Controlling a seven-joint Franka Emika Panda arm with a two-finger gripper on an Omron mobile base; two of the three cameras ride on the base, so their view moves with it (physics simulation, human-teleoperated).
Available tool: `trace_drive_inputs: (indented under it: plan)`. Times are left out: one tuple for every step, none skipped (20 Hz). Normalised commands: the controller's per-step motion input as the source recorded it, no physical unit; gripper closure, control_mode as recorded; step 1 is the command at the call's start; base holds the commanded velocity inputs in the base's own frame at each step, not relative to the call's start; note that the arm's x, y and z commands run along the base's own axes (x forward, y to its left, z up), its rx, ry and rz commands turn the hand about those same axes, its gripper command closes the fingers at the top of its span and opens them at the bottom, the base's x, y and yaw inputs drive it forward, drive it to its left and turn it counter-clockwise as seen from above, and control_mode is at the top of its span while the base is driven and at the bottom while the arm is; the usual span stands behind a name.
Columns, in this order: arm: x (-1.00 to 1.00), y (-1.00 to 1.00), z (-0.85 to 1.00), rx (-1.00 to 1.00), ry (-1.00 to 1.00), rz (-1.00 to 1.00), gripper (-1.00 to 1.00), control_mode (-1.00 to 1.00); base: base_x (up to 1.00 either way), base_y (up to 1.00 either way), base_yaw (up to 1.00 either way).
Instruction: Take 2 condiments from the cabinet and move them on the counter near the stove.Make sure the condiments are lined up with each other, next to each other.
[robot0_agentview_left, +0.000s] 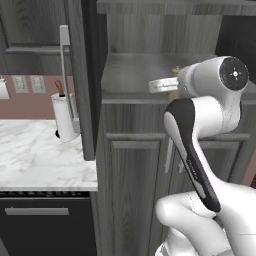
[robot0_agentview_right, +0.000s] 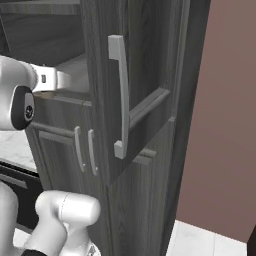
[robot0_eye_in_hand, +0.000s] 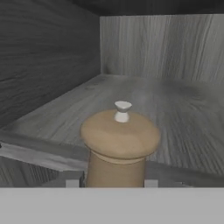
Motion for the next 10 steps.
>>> trace_drive_inputs:
  plan:
    - [-1.0,0.0,0.0,-0.01,0.01,0.0,1.0,-1.0,0.0,0.0,0.0]
    - [-0.96,-0.02,0.0,-0.02,0.0,0.0,1.0,-1.0,0.0,0.0,0.0]
    - [-0.89,-0.05,0.0,-0.04,0.0,0.0,1.0,-1.0,0.0,0.0,0.0]
    - [-0.89,-0.14,-0.03,-0.05,0.0,0.0,1.0,-1.0,0.0,0.0,0.0]
    - [-0.89,-0.19,-0.11,-0.06,0.0,0.0,1.0,-1.0,0.0,0.0,0.0]
    - [-0.78,-0.28,-0.14,-0.05,0.0,0.0,1.0,-1.0,0.0,0.0,0.0]
    - [-0.75,-0.34,-0.21,-0.05,0.0,0.0,1.0,-1.0,0.0,0.0,0.0]
    - [-0.76,-0.36,-0.22,-0.03,-0.02,0.0,1.0,-1.0,0.0,0.0,0.0]
    - [-0.73,-0.35,-0.2,-0.01,-0.04,0.0,1.0,-1.0,0.0,0.0,0.0]
    - [-0.74,-0.36,-0.21,0.0,-0.06,0.0,1.0,-1.0,0.0,0.0,0.0]
